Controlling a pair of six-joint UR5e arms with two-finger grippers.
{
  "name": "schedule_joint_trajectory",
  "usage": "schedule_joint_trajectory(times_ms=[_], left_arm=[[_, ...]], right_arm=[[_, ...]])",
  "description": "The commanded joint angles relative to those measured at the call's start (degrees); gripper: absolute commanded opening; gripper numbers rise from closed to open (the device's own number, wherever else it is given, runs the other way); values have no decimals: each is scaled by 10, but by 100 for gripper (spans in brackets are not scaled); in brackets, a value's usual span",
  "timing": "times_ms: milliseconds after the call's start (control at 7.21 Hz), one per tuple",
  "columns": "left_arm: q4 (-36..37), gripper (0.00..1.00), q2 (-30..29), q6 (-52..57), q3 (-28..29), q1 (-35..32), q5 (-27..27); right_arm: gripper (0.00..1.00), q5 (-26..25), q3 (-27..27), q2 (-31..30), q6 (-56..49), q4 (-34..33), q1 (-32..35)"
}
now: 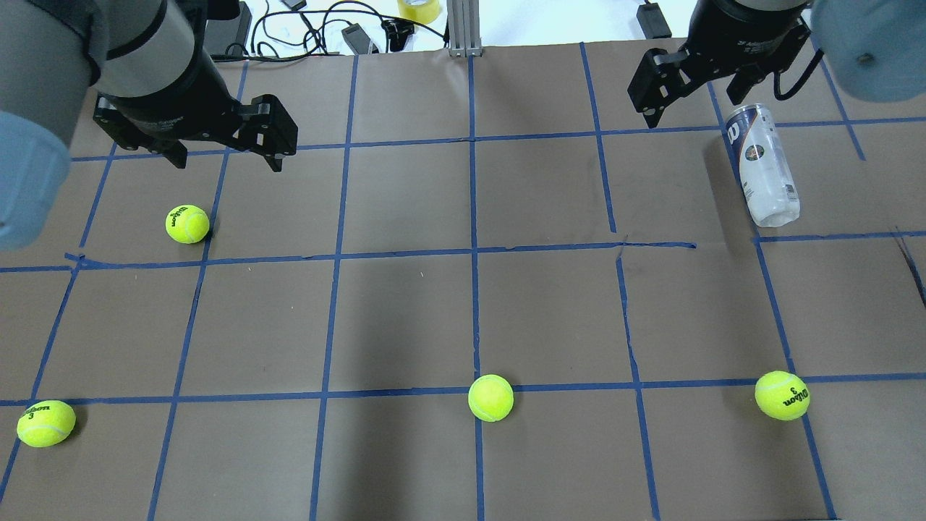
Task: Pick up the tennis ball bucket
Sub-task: 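Move the right gripper toward the clear Wilson tennis ball can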
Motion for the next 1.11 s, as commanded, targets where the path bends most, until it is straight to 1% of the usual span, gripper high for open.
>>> schedule_joint_trajectory(times_ms=[0,139,277,416,693,971], left_arm=[[0,100,0,0,0,0,-1],[0,100,0,0,0,0,0],[0,100,0,1,0,0,-1],[0,100,0,0,0,1,-1],[0,100,0,0,0,0,0],[0,100,0,0,0,0,0]], right_arm=[[100,-2,-3,18,35,-48,-9],[100,8,-17,51,42,-50,-42],[100,3,-41,87,42,-50,-60],[100,-12,-69,124,42,-55,-68],[100,-17,-138,215,31,-59,-111],[100,-18,-158,263,29,-64,-132]])
